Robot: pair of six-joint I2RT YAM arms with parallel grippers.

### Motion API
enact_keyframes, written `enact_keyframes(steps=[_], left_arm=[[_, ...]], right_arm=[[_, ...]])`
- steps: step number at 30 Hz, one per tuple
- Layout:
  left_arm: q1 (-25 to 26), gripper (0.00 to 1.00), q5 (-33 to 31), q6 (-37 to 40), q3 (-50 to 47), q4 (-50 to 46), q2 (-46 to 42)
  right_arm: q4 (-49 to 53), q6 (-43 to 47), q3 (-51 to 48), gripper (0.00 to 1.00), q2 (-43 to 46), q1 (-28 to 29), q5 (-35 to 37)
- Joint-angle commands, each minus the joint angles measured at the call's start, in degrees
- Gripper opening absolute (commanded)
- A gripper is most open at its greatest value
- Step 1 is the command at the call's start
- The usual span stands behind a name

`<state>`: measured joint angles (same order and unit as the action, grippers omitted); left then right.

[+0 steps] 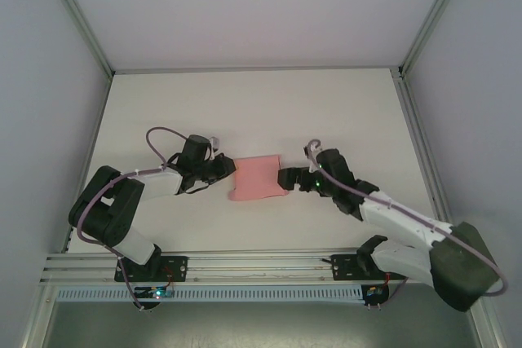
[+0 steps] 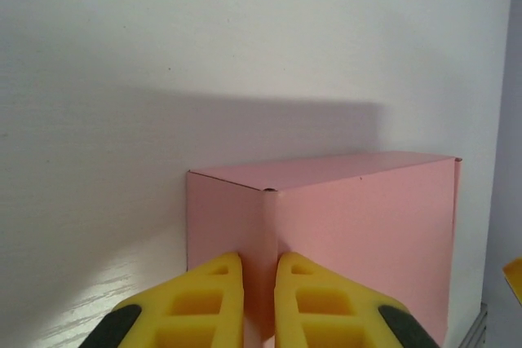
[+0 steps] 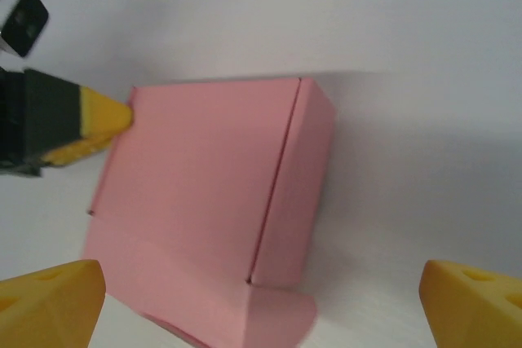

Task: Assemble paper box

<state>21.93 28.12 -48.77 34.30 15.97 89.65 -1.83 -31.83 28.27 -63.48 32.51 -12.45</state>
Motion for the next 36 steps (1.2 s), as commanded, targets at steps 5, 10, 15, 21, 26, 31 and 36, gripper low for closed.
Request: enact_keyframes(steps=[5,10,15,21,26,31,36], left_arm=[[-3.21,0.05,4.16,2.82,-5.11,2.61,2.55],[-3.92,0.06,5.45,3.31,-5.74,4.34,2.96],[-3.93,0.06,5.61,4.17,-5.13,4.08,3.71],[-3.98,0.06,6.01,3.95,-5.39,6.36,4.35],[-4.02,0.08,5.98,4.16,-4.45,6.50,4.54],[-4.04,0.13,5.94,3.79,-4.31,9.24,3.28],[-3.92,0.29,3.79,5.33,-3.22,10.11,-0.80]], right_arm=[[4.71,-1.13,8.43,0.98,-12.75,-4.01,-19.02],[3.24,-0.92,12.37,0.98,-21.39,-4.65,-23.37],[-3.43,-2.64,13.19,0.89,-26.37,-4.81,-28.75],[-17.05,-8.43,9.28,0.82,-28.28,-6.56,-32.45],[-24.14,-11.35,7.46,0.71,-28.89,-6.66,-34.87],[-23.97,-11.81,6.80,0.43,-28.41,-6.79,-34.79],[-20.19,-12.68,7.64,0.33,-26.23,-7.45,-33.81]])
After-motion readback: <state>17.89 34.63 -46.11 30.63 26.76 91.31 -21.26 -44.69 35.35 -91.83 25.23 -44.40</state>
